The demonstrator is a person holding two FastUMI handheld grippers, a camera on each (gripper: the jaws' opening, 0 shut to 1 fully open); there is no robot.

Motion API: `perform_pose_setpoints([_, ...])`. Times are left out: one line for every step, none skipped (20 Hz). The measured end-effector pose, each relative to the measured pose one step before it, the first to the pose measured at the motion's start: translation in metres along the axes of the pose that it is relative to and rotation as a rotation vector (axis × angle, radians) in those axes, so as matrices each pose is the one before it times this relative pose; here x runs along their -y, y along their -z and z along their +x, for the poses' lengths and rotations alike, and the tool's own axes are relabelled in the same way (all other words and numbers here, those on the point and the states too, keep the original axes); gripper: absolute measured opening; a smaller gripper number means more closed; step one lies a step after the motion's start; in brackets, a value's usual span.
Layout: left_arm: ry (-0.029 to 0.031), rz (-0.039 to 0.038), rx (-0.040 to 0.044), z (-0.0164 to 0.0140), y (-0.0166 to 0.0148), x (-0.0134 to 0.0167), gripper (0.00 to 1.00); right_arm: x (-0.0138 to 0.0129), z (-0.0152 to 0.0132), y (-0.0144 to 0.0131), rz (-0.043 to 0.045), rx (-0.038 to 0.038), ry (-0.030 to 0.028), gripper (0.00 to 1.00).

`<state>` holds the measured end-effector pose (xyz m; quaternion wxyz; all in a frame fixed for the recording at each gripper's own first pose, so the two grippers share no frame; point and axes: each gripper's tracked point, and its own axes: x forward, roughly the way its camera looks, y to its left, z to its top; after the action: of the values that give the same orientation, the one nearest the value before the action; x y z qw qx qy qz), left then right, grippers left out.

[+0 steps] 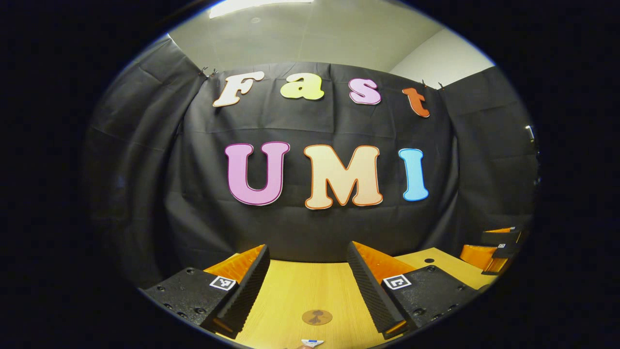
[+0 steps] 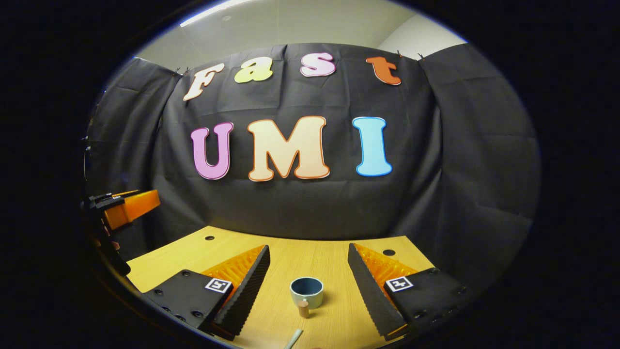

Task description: Put the toothbrush and toothpaste on the desktop into the cup, then pick up the cup and place it on the coaster on the desktop.

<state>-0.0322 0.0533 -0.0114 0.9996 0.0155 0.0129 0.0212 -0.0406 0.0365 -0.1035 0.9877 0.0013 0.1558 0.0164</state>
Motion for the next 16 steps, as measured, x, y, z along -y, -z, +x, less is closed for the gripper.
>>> perform_pose_setpoints([-0.00554,0.00467,-0.00192,-0.00068,0.00219,-0.00267,0.94,0.00058,0.00221,0.00835,0.00146,-0.02455,0.00450,0.99])
perform_pose_setpoints([-0.00537,0.00785,0.00075,-0.00047,-0.00032,-0.00225,0.94,0.00005,0.00057,0.01077,0.00432,-0.03159,0.00173,0.99])
perform_pose_setpoints([-0.00146,0.00716,0.00023,-0.00013,0.00092,-0.00097,0.94,-0.00041,0.00254,0.01118,0.00875,-0.03318,0.00002,1.00])
perform_pose_setpoints([0.00036,0.00444,-0.00058,-0.00053,0.00199,-0.00005,0.94,0.00104,0.00056,0.01153,0.01040,-0.03639,0.00341,0.99])
perform_pose_setpoints([0.00145,0.00232,-0.00115,-0.00105,0.00093,-0.00071,0.94,0.00016,0.00275,0.00984,0.01015,-0.03729,-0.00008,1.00])
perform_pose_setpoints([0.00108,0.00093,-0.00206,-0.00006,0.00123,0.00026,0.94,0.00036,0.00273,0.01157,0.00908,-0.03537,0.00239,1.00])
perform_pose_setpoints([-0.00013,0.00151,-0.00217,0.00001,0.00178,-0.00077,0.94,-0.00022,0.00284,0.00953,0.00807,-0.03184,0.00261,0.99])
perform_pose_setpoints([-0.00302,0.00297,-0.00012,-0.00008,0.00026,-0.00144,0.94,0.00076,0.00151,0.00755,0.00356,-0.02314,0.00693,0.99])
perform_pose_setpoints([-0.00214,0.00224,-0.00107,0.00063,0.00126,-0.00116,0.94,0.00040,0.00352,0.00655,0.00096,-0.02542,0.00481,0.99])
perform_pose_setpoints([-0.00007,-0.00102,-0.00490,-0.00018,0.00185,-0.00089,0.94,0.00065,0.00353,0.00978,-0.00146,-0.03004,0.00617,0.99])
perform_pose_setpoints([-0.00084,-0.00255,-0.00396,-0.00049,0.00307,-0.00062,0.94,0.00095,0.00411,0.00845,-0.00408,-0.02932,0.00685,0.99])
perform_pose_setpoints([-0.00023,-0.00339,-0.00632,0.00008,0.00235,-0.00089,0.94,-0.00017,0.00340,0.00887,-0.00387,-0.02770,0.00361,0.98])
perform_pose_setpoints([-0.00366,-0.00114,-0.00378,0.00062,0.00235,-0.00193,0.94,-0.00096,0.00306,0.00710,-0.00103,-0.02748,-0.00130,0.98])
perform_pose_setpoints([-0.00463,0.00094,-0.00717,0.00060,0.00264,-0.00249,0.94,-0.00200,0.00121,0.00645,-0.00033,-0.02679,-0.00197,0.96])
perform_pose_setpoints([-0.00521,0.00091,-0.00565,0.00011,0.00258,-0.00302,0.94,-0.00163,0.00339,0.00611,0.00030,-0.02623,-0.00551,0.96])
perform_pose_setpoints([-0.00538,0.00029,-0.00472,0.00097,0.00162,-0.00258,0.94,-0.00119,0.00324,0.00846,0.00198,-0.02873,-0.00159,0.98])
